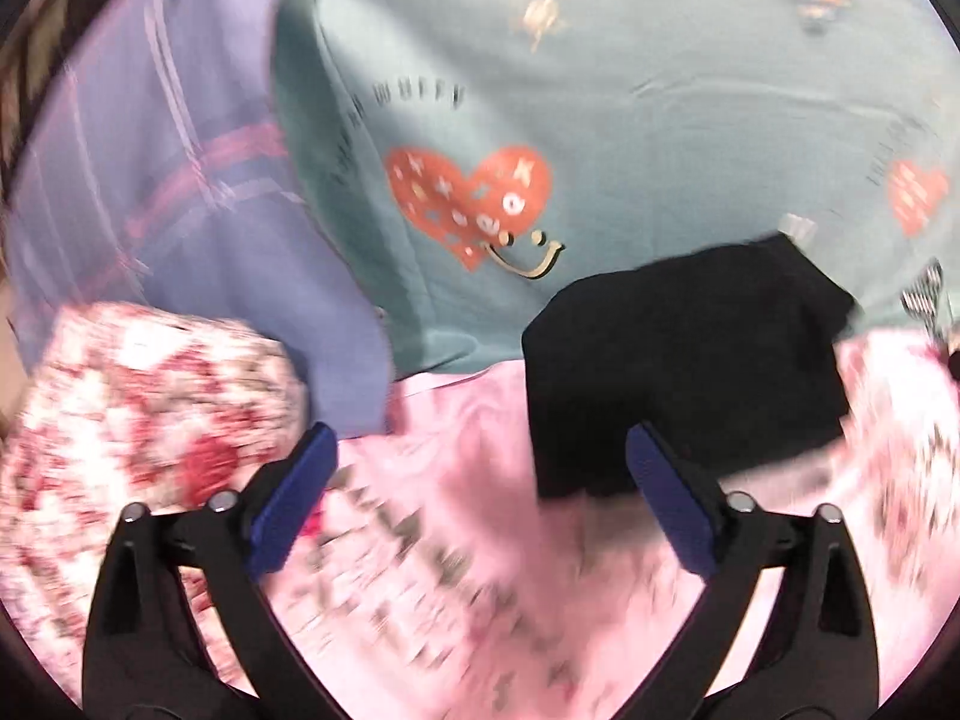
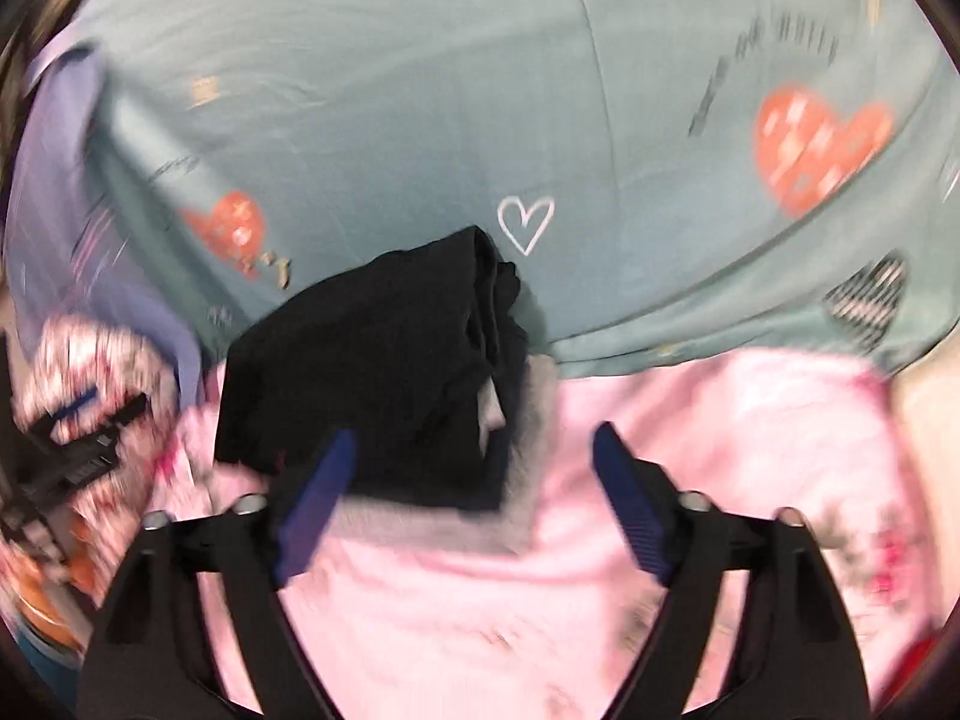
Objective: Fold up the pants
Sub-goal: 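Lift the pants bundle with both tools and carry it onto the clothes stack, then open both tools and release the pants on the stack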
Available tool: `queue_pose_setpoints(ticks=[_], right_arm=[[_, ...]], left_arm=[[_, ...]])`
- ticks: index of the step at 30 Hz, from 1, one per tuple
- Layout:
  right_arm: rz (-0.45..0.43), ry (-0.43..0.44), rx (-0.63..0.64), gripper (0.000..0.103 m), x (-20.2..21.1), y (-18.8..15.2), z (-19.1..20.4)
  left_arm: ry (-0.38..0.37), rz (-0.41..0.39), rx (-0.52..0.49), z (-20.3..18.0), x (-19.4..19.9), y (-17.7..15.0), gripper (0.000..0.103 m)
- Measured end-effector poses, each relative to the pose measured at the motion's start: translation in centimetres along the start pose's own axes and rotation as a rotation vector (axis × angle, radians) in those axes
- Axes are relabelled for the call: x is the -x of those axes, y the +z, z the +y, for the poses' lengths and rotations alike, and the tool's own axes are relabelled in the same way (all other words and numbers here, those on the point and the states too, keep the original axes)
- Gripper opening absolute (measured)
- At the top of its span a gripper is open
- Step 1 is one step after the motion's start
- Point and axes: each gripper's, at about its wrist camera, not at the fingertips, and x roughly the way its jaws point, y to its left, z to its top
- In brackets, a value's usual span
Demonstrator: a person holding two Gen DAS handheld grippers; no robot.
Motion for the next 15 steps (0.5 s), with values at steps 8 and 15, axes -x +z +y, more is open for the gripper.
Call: queue_pose_setpoints(ticks=[8,15], right_arm=[[-0.150,-0.002,0.155,0.098,10.0,-13.2,2.5],[-0.187,0.018,0.027,0.098,13.8,-19.3,3.9]], left_arm=[[-0.066,-0.123,0.002,-5.3,12.7,-10.0,0.101],[-0.073,-0.111,0.040,-8.9,13.8,-13.1,0.101]])
